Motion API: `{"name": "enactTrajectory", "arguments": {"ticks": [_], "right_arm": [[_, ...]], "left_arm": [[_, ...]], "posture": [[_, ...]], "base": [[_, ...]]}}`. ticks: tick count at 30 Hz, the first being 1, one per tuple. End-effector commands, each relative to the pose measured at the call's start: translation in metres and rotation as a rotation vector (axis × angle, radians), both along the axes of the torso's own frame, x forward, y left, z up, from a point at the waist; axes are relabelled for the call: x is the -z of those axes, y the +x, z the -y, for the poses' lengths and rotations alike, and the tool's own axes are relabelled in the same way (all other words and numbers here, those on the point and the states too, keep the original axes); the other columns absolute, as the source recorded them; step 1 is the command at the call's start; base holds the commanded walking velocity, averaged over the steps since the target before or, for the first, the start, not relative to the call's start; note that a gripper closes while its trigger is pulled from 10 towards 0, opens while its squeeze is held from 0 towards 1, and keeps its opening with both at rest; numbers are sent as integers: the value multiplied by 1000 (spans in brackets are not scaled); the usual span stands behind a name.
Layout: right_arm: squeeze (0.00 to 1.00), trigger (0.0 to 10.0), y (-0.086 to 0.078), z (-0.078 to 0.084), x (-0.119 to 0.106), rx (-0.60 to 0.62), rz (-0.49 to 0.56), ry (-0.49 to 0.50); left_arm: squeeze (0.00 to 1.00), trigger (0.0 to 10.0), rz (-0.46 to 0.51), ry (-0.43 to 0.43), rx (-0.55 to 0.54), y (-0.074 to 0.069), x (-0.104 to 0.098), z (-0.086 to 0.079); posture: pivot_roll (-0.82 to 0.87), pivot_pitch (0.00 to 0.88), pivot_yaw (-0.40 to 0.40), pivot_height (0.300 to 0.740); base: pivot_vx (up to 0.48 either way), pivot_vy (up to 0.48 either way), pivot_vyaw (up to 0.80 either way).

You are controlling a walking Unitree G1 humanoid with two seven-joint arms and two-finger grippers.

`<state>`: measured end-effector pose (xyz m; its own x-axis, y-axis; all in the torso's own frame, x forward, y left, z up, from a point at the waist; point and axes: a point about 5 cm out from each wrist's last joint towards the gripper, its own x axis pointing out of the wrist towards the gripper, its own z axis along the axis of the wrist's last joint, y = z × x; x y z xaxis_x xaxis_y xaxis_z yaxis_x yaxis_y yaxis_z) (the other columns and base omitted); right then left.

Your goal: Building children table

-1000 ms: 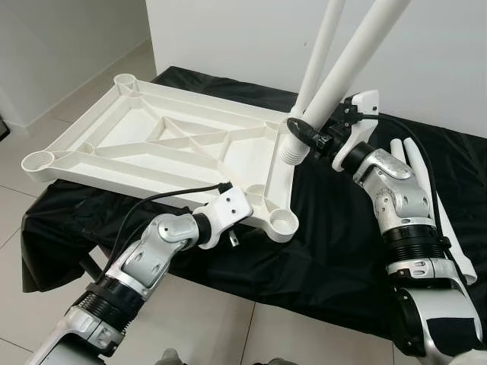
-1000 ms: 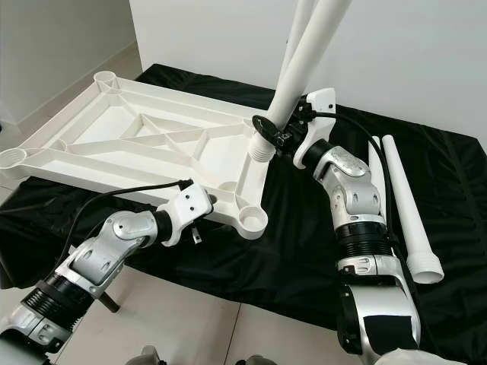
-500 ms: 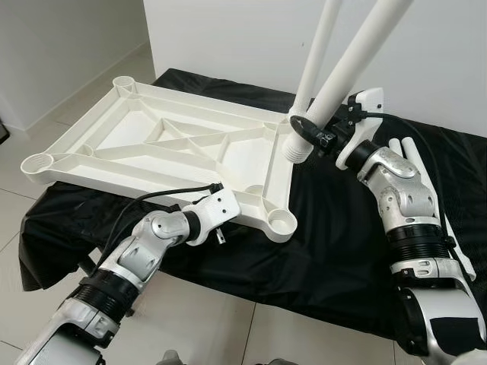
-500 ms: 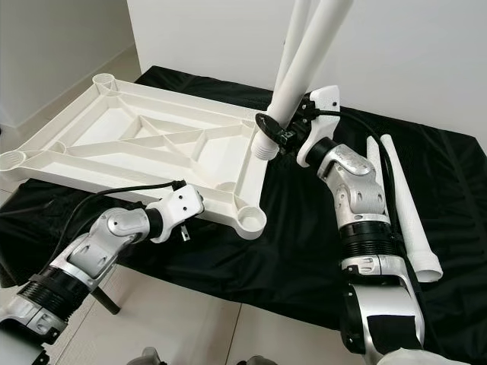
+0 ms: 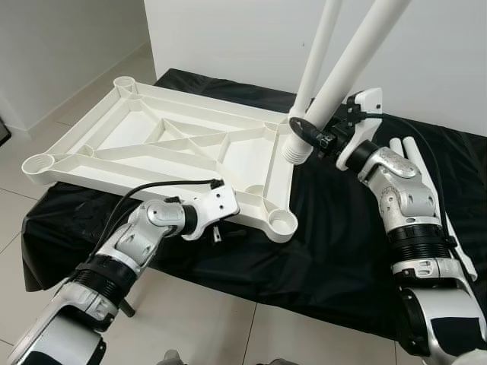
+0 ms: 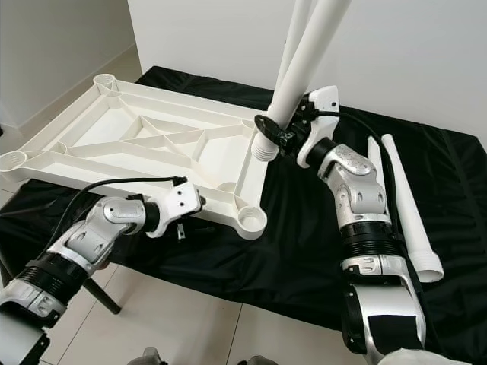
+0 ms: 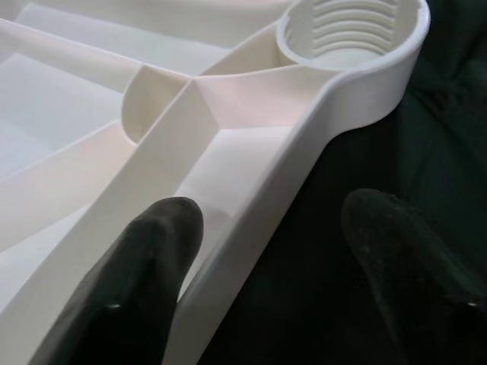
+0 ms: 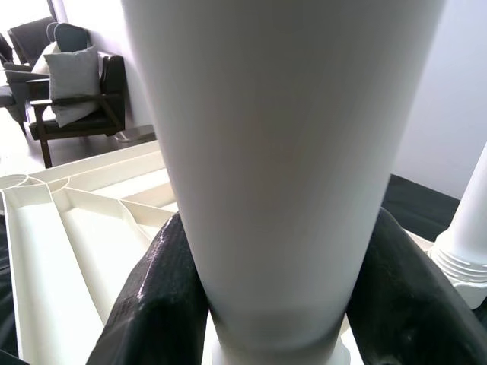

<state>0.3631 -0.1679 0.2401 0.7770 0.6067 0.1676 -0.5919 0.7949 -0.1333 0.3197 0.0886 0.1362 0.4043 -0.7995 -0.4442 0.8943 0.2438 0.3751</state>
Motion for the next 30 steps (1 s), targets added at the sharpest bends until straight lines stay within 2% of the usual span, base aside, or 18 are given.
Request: {"name": "enactTrajectory", "arguments": {"ticks": [1,5,9,12,13,14,15,20,21,23,27,28,30], "right_arm": [[0,10000,-2,3,-3,2,14,-9],[0,10000,-2,4,-4,7,16,-10],[0,10000,-2,7,-4,15,17,-14],[0,10000,-2,8,-4,19,19,-16],[0,10000,-2,8,-5,20,21,-16],[0,10000,-2,8,-5,20,21,-16],[0,10000,-2,9,-6,21,23,-16],[0,10000,-2,10,-7,26,30,-19],[0,10000,-3,10,-7,28,31,-18],[0,10000,-3,11,-7,29,31,-17],[0,10000,-3,10,-8,28,31,-16],[0,10000,-2,10,-8,28,32,-15],[0,10000,-2,10,-8,27,32,-14]], "left_arm": [[0,0,-62,14,92,-3,1,3],[0,0,-74,29,123,-3,2,3],[0,0,-126,57,174,-6,5,1],[0,0,-122,79,197,-6,6,1],[0,2784,-133,88,217,-7,7,1],[0,2784,-133,88,217,-7,7,1],[0,10000,-139,88,214,-6,7,1],[0,10000,-173,70,189,-2,6,3],[1000,10000,-190,37,155,3,3,5],[1000,10000,-193,26,142,5,1,5],[1000,10000,-169,66,159,8,1,3],[0,10000,-166,70,147,11,0,3],[0,10000,-159,63,127,16,-2,3]], "posture": [[-39,0,-21,740],[-43,0,-19,740],[-46,0,-15,740],[-48,0,-13,740],[-52,0,-10,740],[-52,0,-10,740],[-53,0,-7,740],[-57,0,-5,740],[-57,0,-5,740],[-57,0,-5,740],[-57,0,-5,740],[-57,0,-3,740],[-56,0,-3,740]], "base": [[0,0,0],[0,0,0],[0,0,0],[0,0,0],[0,0,0],[0,0,0],[0,0,0],[0,0,0],[0,0,0],[0,0,0],[0,0,0],[0,0,0],[0,0,0]]}}
